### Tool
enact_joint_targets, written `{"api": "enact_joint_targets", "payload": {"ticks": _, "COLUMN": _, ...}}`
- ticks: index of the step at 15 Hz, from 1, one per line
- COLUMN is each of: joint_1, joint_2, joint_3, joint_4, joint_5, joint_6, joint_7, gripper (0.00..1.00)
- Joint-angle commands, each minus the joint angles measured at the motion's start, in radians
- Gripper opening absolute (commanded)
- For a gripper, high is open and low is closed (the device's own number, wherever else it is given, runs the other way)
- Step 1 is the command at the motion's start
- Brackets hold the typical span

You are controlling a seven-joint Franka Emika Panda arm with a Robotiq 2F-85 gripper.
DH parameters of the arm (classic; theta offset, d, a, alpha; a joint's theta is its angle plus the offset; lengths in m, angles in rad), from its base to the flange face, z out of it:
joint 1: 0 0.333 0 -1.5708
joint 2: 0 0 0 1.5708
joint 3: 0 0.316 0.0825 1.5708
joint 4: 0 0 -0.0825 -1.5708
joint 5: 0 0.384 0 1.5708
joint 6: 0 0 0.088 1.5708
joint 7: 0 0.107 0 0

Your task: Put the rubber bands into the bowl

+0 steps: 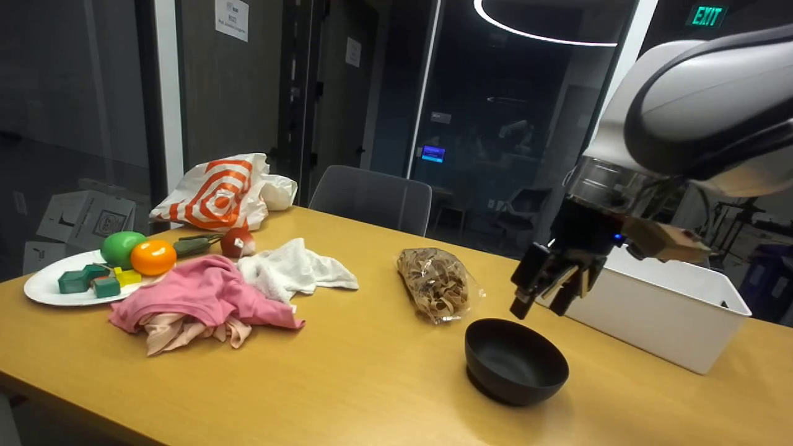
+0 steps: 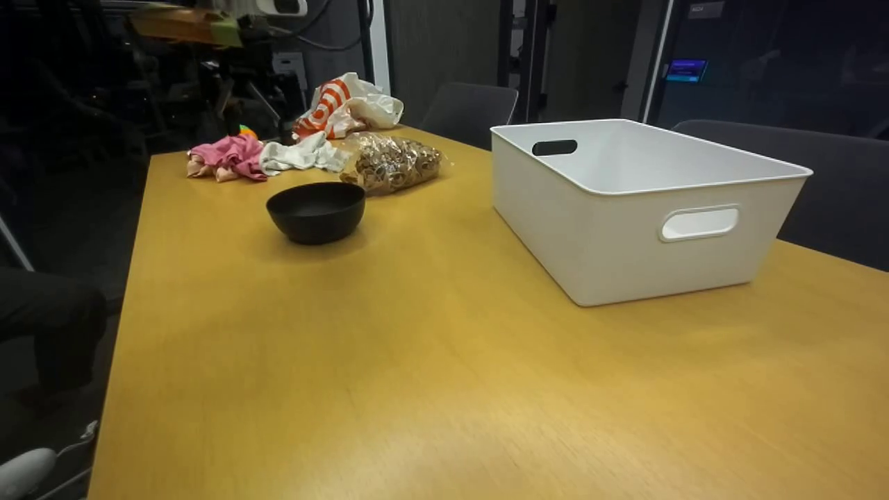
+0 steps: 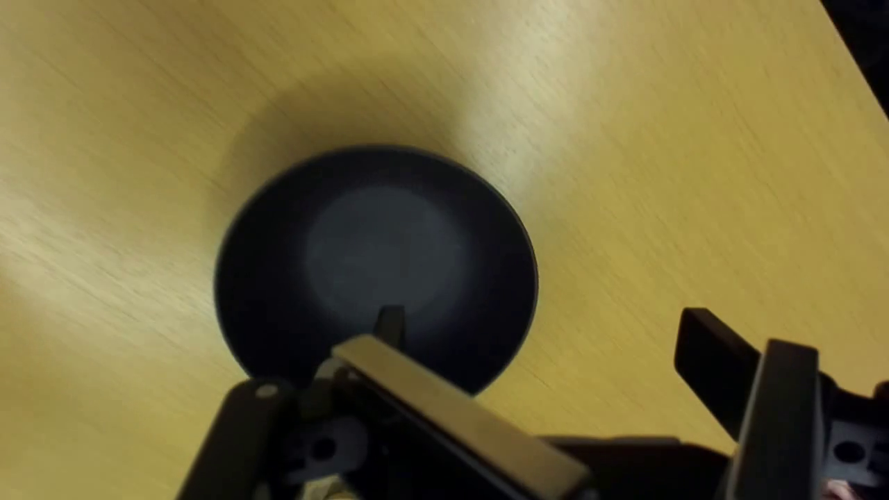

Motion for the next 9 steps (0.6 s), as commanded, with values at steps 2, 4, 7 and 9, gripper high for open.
{"api": "enact_joint_targets", "payload": {"ticks": 2, "joint_1": 0.023, "joint_2": 0.207, "joint_3": -0.014, "joint_4": 0.145, "joint_5": 0.12, "joint_6": 0.151, "joint_7": -0.16, "gripper": 1.0}}
{"api": "enact_joint_targets", "payload": {"ticks": 4, "joint_1": 0.018, "joint_2": 0.283, "joint_3": -0.006, "joint_4": 0.202, "joint_5": 0.093, "joint_6": 0.184, "joint_7": -0.166, "gripper": 1.0}}
{"api": "enact_joint_targets", "payload": {"ticks": 7, "joint_1": 0.019, "joint_2": 0.388, "joint_3": -0.008, "joint_4": 0.278, "joint_5": 0.015, "joint_6": 0.217, "joint_7": -0.152, "gripper": 1.0}}
{"api": "enact_joint_targets", "payload": {"ticks": 9, "joint_1": 0.019, "joint_2": 0.446, "joint_3": -0.011, "joint_4": 0.316, "joint_5": -0.027, "joint_6": 0.256, "joint_7": -0.152, "gripper": 1.0}}
